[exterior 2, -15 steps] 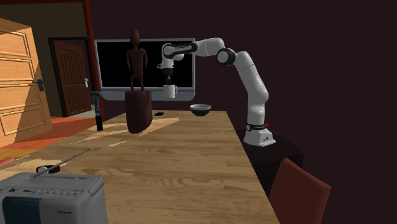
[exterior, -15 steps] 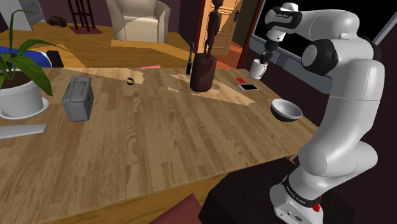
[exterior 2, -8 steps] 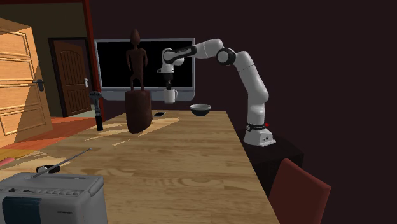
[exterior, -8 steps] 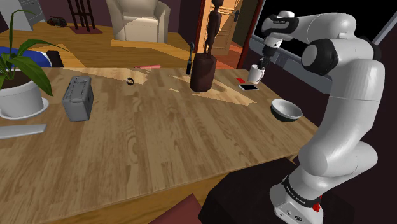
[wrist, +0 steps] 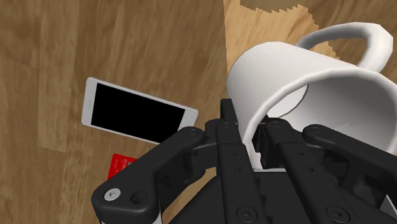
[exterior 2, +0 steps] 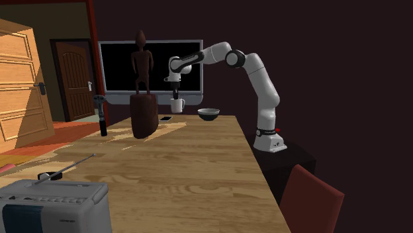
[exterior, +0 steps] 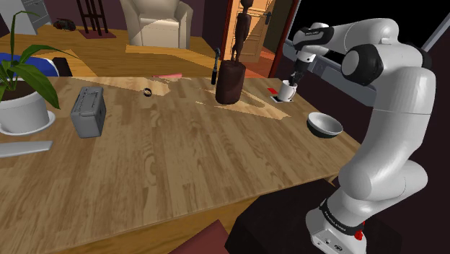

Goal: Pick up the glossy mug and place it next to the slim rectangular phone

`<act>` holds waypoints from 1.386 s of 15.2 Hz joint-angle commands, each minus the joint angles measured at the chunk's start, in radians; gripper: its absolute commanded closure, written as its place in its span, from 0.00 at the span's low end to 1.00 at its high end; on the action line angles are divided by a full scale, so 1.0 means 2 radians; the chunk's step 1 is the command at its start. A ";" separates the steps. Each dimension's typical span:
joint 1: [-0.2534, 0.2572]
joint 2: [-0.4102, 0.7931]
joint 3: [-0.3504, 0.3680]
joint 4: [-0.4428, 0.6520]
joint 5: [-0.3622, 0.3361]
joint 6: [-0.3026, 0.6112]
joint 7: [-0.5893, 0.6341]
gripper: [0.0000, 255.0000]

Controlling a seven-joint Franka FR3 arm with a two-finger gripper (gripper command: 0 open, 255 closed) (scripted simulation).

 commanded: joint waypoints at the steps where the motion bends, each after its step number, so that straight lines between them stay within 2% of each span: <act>1: 0.000 0.003 0.000 -0.008 0.001 0.012 -0.002 1.00; 12: 0.000 0.025 0.004 -0.056 0.009 0.080 -0.010 1.00; 20: 0.000 0.025 0.004 -0.056 0.009 0.080 -0.010 1.00; 21: 0.000 0.025 0.004 -0.056 0.009 0.080 -0.010 0.00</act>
